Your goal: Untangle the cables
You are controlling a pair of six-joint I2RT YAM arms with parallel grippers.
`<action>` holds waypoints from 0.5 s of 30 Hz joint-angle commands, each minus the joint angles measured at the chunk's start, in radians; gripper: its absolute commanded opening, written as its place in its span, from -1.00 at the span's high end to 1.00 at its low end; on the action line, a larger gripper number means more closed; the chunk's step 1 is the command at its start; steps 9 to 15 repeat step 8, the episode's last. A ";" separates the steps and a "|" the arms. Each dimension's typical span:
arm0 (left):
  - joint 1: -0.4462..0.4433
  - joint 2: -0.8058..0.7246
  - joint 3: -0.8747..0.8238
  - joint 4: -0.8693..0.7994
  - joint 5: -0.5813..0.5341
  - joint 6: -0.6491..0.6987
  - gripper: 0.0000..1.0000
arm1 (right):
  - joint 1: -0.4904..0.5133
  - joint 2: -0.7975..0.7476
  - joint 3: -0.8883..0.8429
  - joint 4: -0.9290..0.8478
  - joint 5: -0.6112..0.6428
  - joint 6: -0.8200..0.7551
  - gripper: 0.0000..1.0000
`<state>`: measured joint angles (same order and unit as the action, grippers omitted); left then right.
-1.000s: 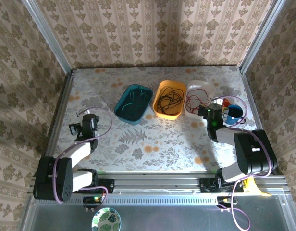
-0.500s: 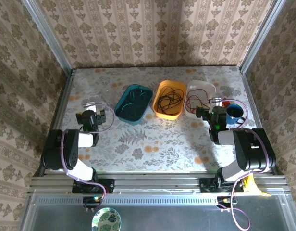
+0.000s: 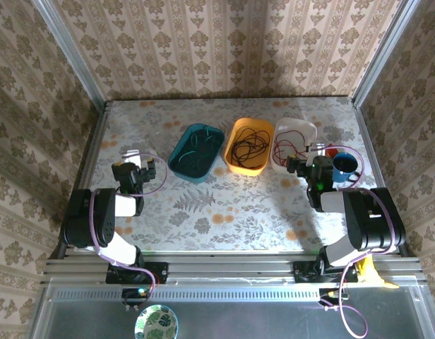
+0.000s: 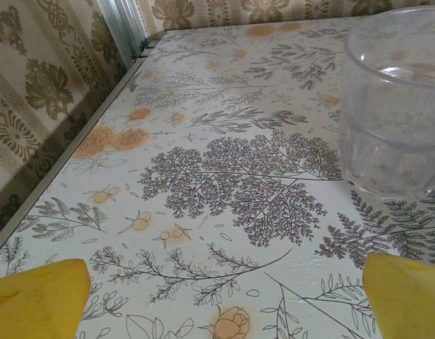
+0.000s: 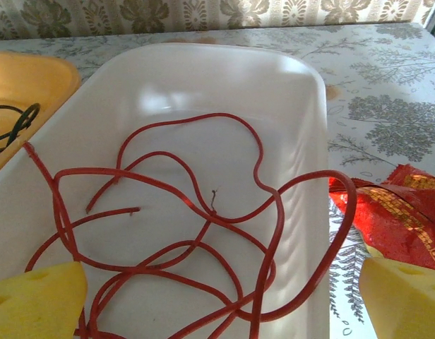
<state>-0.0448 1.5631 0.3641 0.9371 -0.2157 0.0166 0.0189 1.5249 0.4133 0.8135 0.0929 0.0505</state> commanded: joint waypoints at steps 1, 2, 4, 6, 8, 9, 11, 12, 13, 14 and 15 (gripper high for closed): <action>0.003 0.000 0.004 0.039 0.015 0.016 -1.00 | -0.010 0.011 0.009 0.017 -0.046 -0.018 -1.00; 0.003 0.000 0.004 0.039 0.015 0.017 -1.00 | -0.014 0.011 0.011 0.014 -0.051 -0.017 -1.00; 0.004 0.000 0.004 0.039 0.016 0.016 -1.00 | -0.015 0.010 0.010 0.015 -0.054 -0.015 -1.00; 0.003 0.000 0.004 0.039 0.016 0.017 -1.00 | -0.016 0.007 0.004 0.020 -0.058 -0.015 -1.00; 0.003 0.000 0.004 0.040 0.015 0.017 -1.00 | -0.016 0.004 0.003 0.024 -0.061 -0.015 -1.00; 0.003 0.000 0.004 0.040 0.015 0.017 -1.00 | -0.016 0.004 0.003 0.024 -0.061 -0.015 -1.00; 0.003 0.000 0.004 0.040 0.015 0.017 -1.00 | -0.016 0.004 0.003 0.024 -0.061 -0.015 -1.00; 0.003 0.000 0.004 0.040 0.015 0.017 -1.00 | -0.016 0.004 0.003 0.024 -0.061 -0.015 -1.00; 0.003 0.000 0.004 0.040 0.015 0.017 -1.00 | -0.016 0.004 0.003 0.024 -0.061 -0.015 -1.00; 0.003 0.000 0.004 0.040 0.015 0.017 -1.00 | -0.016 0.004 0.003 0.024 -0.061 -0.015 -1.00; 0.003 0.000 0.004 0.040 0.015 0.017 -1.00 | -0.016 0.004 0.003 0.024 -0.061 -0.015 -1.00</action>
